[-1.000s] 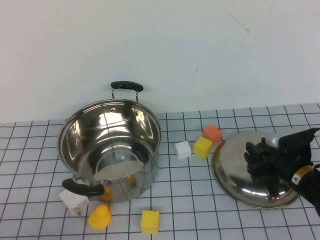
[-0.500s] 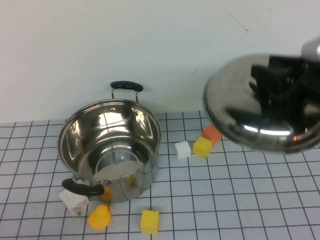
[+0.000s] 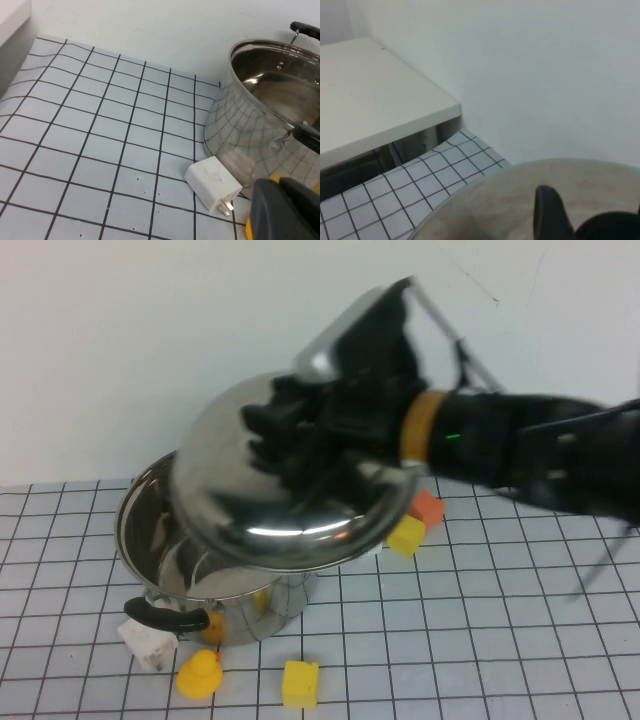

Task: Cover the pot
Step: Place the pot lid on the pot

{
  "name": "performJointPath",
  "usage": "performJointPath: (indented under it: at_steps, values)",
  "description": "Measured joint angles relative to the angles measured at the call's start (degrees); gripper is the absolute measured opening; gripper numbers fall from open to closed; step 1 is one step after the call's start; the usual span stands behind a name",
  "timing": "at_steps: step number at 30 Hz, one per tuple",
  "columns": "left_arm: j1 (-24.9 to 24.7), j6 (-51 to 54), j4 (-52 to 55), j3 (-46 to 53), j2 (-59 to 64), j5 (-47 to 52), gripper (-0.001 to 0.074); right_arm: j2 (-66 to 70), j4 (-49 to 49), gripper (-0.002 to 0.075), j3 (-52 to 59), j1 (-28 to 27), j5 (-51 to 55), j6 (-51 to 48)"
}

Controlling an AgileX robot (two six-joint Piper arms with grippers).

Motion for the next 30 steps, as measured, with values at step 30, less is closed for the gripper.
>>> performJointPath:
  at_steps: [30]
  values:
    - [0.0,-0.2,0.0,0.0,0.0,0.0,-0.0003,25.3,62.0,0.0333,-20.3,10.6,7.5,-50.2]
